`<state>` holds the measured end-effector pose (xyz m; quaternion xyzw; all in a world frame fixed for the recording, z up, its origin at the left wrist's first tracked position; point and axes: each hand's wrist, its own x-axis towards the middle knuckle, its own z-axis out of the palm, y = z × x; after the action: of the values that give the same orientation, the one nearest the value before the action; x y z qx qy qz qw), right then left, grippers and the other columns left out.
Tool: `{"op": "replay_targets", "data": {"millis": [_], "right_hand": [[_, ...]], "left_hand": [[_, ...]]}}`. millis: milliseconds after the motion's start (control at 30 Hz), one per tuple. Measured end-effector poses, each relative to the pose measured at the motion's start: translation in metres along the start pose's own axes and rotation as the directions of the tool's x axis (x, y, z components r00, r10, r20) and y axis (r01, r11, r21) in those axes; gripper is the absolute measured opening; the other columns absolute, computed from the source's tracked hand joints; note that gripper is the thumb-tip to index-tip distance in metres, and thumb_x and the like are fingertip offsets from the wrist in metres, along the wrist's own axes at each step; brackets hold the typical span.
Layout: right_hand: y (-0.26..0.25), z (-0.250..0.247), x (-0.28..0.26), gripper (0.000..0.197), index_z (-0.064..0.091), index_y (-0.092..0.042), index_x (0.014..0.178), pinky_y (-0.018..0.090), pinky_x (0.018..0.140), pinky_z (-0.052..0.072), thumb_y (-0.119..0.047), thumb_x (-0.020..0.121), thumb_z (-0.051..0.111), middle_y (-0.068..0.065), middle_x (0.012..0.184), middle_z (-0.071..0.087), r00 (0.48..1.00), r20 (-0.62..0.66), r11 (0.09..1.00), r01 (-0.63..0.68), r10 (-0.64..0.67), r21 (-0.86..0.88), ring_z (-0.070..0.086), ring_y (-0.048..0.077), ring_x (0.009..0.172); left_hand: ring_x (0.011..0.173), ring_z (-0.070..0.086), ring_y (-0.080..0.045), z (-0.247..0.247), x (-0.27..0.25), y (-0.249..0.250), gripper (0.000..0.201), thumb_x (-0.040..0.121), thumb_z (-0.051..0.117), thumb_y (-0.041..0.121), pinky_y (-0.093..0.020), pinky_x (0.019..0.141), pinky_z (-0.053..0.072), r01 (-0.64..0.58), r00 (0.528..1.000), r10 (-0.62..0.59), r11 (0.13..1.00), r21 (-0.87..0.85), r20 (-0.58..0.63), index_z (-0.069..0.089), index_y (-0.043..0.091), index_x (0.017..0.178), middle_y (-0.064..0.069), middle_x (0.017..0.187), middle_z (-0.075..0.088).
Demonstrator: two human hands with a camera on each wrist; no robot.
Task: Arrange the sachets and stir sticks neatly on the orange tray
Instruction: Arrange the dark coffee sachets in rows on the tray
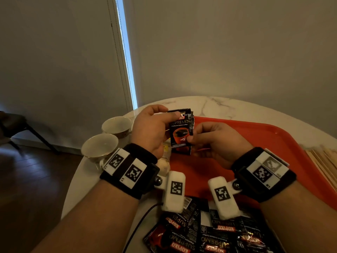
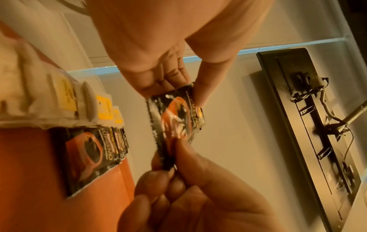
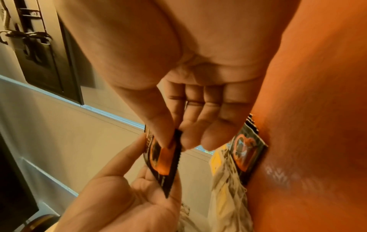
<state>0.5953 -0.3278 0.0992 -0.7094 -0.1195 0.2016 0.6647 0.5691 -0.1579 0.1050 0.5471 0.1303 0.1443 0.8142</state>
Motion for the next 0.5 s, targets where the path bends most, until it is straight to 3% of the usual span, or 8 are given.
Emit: {"op": "replay_targets", "data": {"millis": [133,267,400,500], "right_hand": [[-0.003,0.001,0.001,0.013,0.069,-0.011,0.081,0.03,0.059,0.053,0.0,0.088,0.071,0.005,0.071,0.067,0.996,-0.06,0.996,0.061,-0.065,-0.067,0.06,0.013,0.061],[-0.009,0.002,0.0,0.017,0.069,-0.014,0.081,0.028,0.057,0.051,0.003,0.085,0.071,0.005,0.076,0.069,0.981,-0.114,0.984,0.148,-0.16,-0.104,0.06,0.014,0.064],[-0.01,-0.002,0.003,0.013,0.068,-0.013,0.083,0.027,0.053,0.052,-0.001,0.087,0.072,0.004,0.075,0.071,0.985,-0.171,0.998,0.029,-0.038,-0.056,0.063,0.012,0.061],[-0.003,-0.006,0.009,0.011,0.067,-0.008,0.084,0.027,0.052,0.052,0.001,0.091,0.066,0.007,0.073,0.069,0.966,-0.235,0.994,-0.106,0.106,0.012,0.064,0.015,0.059]], "left_hand": [[0.083,0.078,-0.026,0.0,0.0,0.002,0.02,0.084,0.077,-0.002,-0.037,0.066,0.064,0.038,0.999,-0.039,0.999,0.02,0.03,0.068,0.015,0.089,-0.009,0.091,0.078],[0.086,0.078,-0.027,0.002,-0.002,0.002,0.018,0.084,0.078,0.001,-0.036,0.069,0.063,0.031,0.999,-0.032,0.999,0.022,0.034,0.069,0.012,0.096,-0.012,0.098,0.078],[0.097,0.077,-0.028,0.001,-0.003,0.003,0.03,0.089,0.079,0.014,-0.039,0.08,0.064,-0.045,0.999,0.045,0.999,0.031,-0.021,0.066,0.008,0.116,-0.013,0.109,0.077],[0.106,0.071,-0.027,-0.004,-0.002,0.006,0.03,0.088,0.079,0.02,-0.05,0.093,0.062,-0.051,0.993,0.058,0.996,0.072,-0.098,0.066,0.017,0.114,-0.009,0.111,0.072]]}}
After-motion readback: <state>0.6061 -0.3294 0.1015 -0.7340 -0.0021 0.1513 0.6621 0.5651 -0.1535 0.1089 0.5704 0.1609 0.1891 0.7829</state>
